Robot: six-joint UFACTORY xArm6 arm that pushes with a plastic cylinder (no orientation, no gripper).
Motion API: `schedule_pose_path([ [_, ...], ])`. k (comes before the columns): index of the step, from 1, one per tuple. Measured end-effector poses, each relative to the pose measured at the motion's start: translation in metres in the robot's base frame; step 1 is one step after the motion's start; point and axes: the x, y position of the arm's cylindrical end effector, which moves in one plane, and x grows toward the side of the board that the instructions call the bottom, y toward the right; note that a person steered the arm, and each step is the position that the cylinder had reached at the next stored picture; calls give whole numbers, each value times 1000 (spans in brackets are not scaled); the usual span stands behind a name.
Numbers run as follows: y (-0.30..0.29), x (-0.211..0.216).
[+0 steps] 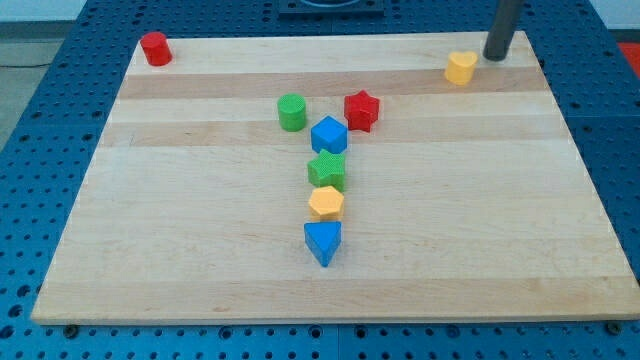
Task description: Move yellow heart to the top right of red star
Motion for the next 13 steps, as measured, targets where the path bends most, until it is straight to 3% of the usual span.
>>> schedule_pose_path([
  [3, -92, 26],
  [5, -26, 31],
  [8, -77, 50],
  [10, -56, 81],
  [11, -93, 95],
  [13, -115, 83],
])
